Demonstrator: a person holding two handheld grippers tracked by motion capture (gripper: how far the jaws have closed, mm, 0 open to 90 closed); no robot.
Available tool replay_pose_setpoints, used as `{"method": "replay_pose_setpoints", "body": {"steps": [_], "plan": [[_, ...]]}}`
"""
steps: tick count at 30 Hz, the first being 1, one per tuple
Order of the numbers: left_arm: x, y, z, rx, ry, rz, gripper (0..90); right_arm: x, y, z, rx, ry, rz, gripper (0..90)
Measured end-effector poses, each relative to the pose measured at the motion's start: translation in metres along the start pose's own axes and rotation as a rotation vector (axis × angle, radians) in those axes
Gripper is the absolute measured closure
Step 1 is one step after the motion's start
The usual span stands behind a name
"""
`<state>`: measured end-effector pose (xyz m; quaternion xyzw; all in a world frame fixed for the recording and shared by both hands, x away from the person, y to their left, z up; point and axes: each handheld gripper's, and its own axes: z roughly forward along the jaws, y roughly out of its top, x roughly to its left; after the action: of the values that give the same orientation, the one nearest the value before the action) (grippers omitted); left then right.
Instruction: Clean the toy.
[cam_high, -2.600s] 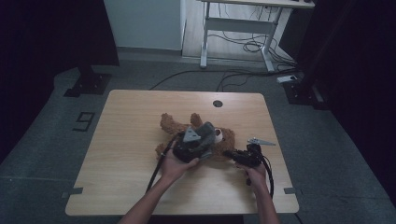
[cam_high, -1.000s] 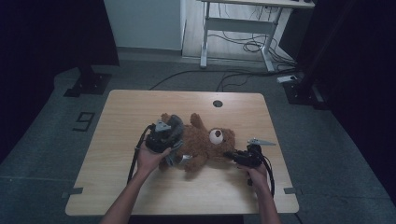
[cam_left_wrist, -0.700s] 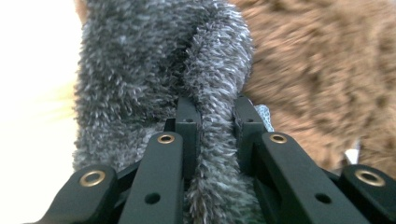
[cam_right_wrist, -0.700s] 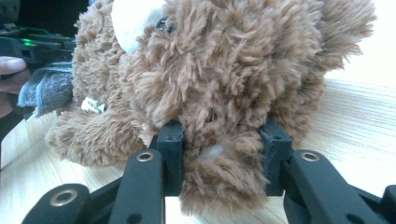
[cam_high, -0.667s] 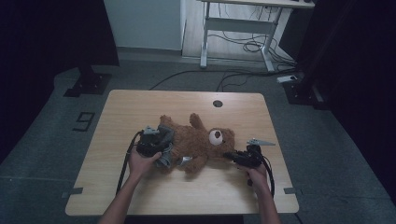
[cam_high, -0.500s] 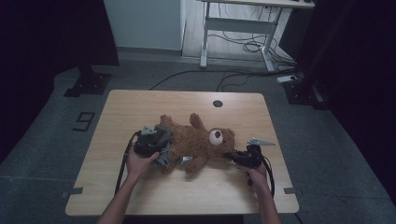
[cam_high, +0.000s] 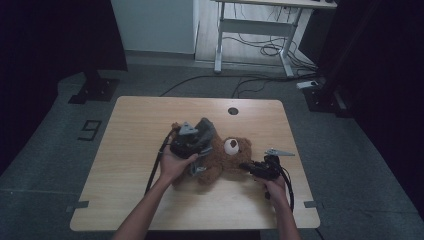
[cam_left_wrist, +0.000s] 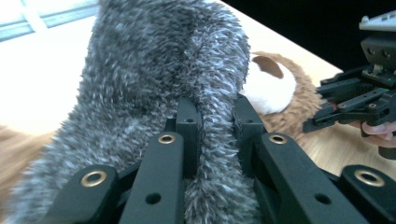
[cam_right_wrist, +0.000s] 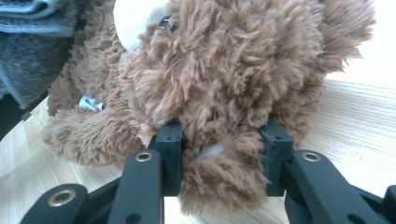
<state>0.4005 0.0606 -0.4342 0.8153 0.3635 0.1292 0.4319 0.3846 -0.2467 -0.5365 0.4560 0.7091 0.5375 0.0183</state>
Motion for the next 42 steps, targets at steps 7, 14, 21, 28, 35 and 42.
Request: {"method": "replay_pose_setpoints", "body": {"steps": [7,14,21,28,35,42], "plan": [[0.012,-0.020,0.029,0.018,-0.039,-0.100,77.0,0.000,0.000,-0.001,0.003,-0.006,-0.005,53.1],[0.004,-0.029,0.026,0.017,-0.017,-0.060,77.3,0.008,0.003,-0.006,-0.012,-0.069,-0.057,35.4],[-0.007,-0.048,0.017,-0.002,-0.046,-0.050,77.5,0.011,0.009,-0.018,-0.114,-0.091,-0.024,20.2],[-0.020,-0.066,0.011,-0.015,-0.056,-0.032,77.6,0.014,0.013,-0.020,-0.143,-0.083,-0.001,13.8],[-0.022,-0.072,0.008,-0.029,-0.064,-0.041,77.6,0.009,0.009,0.002,-0.054,-0.017,0.013,8.9],[-0.031,-0.055,0.004,-0.049,-0.081,-0.047,77.3,0.005,0.005,-0.002,-0.049,0.052,0.027,41.5]]}}
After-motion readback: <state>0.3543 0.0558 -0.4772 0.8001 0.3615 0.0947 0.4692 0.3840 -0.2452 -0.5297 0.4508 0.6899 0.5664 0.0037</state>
